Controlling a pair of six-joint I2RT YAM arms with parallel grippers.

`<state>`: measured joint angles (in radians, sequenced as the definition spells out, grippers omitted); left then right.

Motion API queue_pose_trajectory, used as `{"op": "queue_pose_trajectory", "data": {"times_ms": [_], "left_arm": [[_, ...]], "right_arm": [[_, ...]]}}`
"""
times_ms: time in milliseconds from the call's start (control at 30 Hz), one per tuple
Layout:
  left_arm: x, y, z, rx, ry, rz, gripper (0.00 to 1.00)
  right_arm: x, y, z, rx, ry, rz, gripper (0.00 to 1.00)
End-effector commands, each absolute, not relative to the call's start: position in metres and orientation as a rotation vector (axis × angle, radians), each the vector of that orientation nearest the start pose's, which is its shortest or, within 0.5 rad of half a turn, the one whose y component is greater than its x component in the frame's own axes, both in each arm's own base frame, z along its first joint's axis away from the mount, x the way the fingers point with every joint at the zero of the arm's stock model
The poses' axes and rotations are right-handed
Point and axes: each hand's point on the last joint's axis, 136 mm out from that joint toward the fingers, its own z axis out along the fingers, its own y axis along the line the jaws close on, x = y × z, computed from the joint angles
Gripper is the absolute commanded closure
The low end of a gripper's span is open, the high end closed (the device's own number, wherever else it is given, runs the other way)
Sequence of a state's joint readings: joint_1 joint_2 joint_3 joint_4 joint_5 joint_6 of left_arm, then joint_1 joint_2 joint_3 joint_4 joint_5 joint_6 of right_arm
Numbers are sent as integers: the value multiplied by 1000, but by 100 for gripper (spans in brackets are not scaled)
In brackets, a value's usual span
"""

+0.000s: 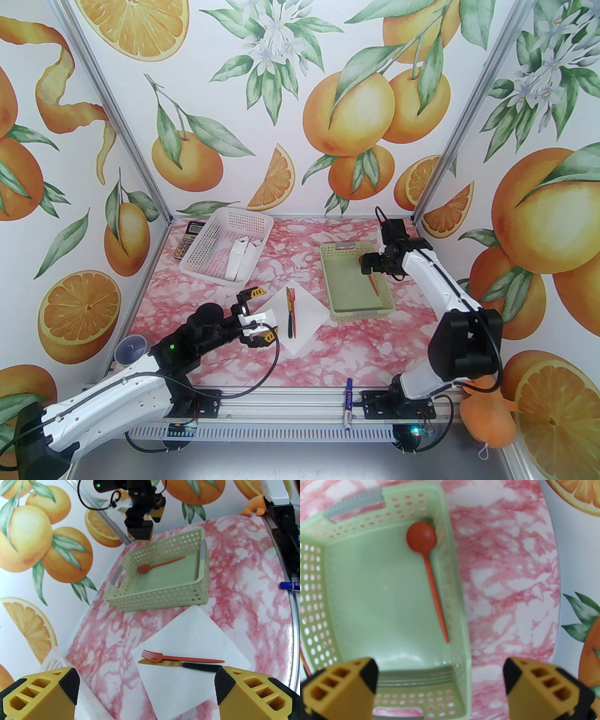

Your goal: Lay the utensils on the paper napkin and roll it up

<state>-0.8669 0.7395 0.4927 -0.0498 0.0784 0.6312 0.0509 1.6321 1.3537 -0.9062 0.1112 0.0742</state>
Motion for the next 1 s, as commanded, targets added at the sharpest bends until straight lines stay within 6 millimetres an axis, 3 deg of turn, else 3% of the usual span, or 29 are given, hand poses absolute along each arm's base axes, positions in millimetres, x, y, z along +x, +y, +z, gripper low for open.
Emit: {"op": "queue_pose_trajectory", "data": {"times_ms": [0, 300, 667, 967], "left_arm": [[190, -248, 221, 1326, 1327, -240, 0], [189, -249, 219, 1335, 1328, -240, 0], [189, -249, 219, 1338, 1327, -242, 0], [188, -250, 218, 1346, 1327, -245, 0]], "right_arm": [[387, -8, 133, 45, 2787, -182, 12], [397, -7, 108, 34, 2850, -199, 20], [400, -4, 134, -4, 2793, -289, 20], [404, 19, 121, -71, 2824, -248, 26]]}}
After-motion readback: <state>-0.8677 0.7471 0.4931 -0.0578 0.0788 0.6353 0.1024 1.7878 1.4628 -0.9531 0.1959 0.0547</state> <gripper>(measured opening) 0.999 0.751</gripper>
